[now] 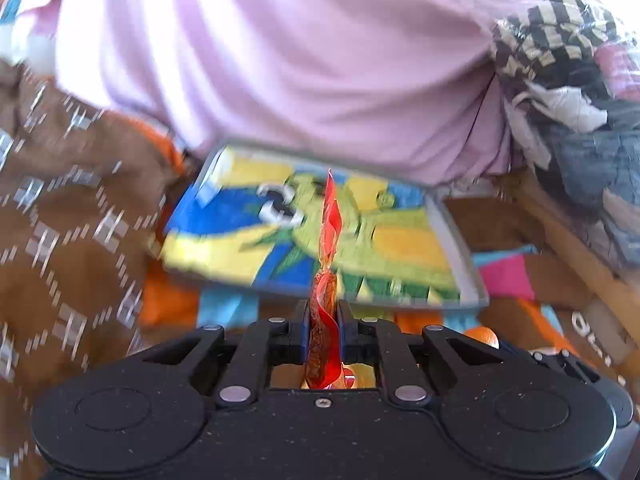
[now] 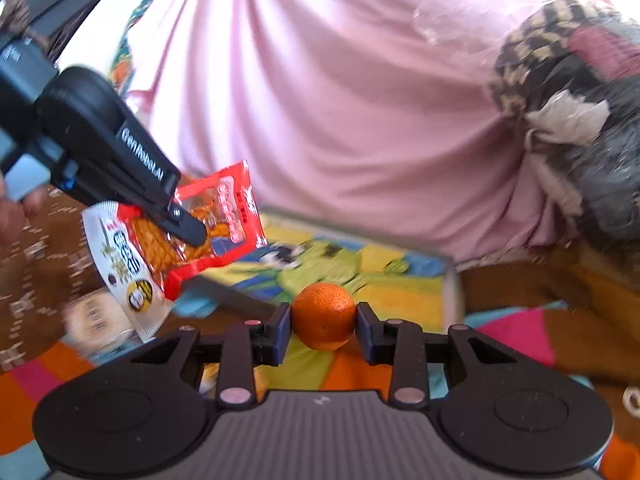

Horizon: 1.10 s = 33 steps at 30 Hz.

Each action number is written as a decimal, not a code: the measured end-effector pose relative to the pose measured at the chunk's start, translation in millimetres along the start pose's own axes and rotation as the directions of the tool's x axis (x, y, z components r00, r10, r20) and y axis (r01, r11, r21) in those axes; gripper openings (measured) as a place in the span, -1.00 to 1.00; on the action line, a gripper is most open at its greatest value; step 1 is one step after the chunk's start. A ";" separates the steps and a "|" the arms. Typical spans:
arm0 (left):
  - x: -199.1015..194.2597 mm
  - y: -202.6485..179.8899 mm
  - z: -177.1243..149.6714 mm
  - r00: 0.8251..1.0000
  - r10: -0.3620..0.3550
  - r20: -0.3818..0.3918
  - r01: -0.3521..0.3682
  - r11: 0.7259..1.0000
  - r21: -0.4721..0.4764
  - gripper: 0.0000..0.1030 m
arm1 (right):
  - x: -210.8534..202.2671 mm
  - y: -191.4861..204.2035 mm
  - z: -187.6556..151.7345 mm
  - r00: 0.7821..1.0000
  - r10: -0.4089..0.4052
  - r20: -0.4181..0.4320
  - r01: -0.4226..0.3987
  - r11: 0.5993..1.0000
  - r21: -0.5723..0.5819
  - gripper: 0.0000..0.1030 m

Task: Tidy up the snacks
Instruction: 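Carry both snacks into the gray tray and open both tools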

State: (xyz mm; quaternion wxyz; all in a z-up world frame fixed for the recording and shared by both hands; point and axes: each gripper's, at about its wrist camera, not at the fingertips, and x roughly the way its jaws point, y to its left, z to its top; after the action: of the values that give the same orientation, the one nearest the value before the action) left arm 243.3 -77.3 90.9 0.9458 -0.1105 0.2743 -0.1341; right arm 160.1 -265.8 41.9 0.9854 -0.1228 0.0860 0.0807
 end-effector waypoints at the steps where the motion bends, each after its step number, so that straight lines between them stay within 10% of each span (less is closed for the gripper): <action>1: 5.0 -3.9 7.1 1.000 -0.002 0.012 0.002 1.000 0.003 -0.74 | 7.2 -5.4 0.7 1.000 -0.014 0.014 0.014 1.000 0.001 -0.25; 15: 88.5 -49.5 63.6 0.997 0.040 0.060 -0.041 0.999 0.014 -0.74 | 69.9 -55.8 -11.6 0.995 -0.101 -0.028 0.103 0.989 0.102 -0.25; 33: 138.1 -24.4 48.1 0.992 0.121 -0.036 -0.123 0.990 -0.062 -0.70 | 87.0 -54.7 -18.4 0.991 -0.082 -0.102 0.093 0.989 0.117 -0.21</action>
State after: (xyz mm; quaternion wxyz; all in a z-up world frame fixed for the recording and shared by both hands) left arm 377.3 -137.1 69.9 0.9437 -0.1216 0.3000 -0.0689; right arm 251.8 -310.9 20.3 0.9883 -0.0700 0.1327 0.0259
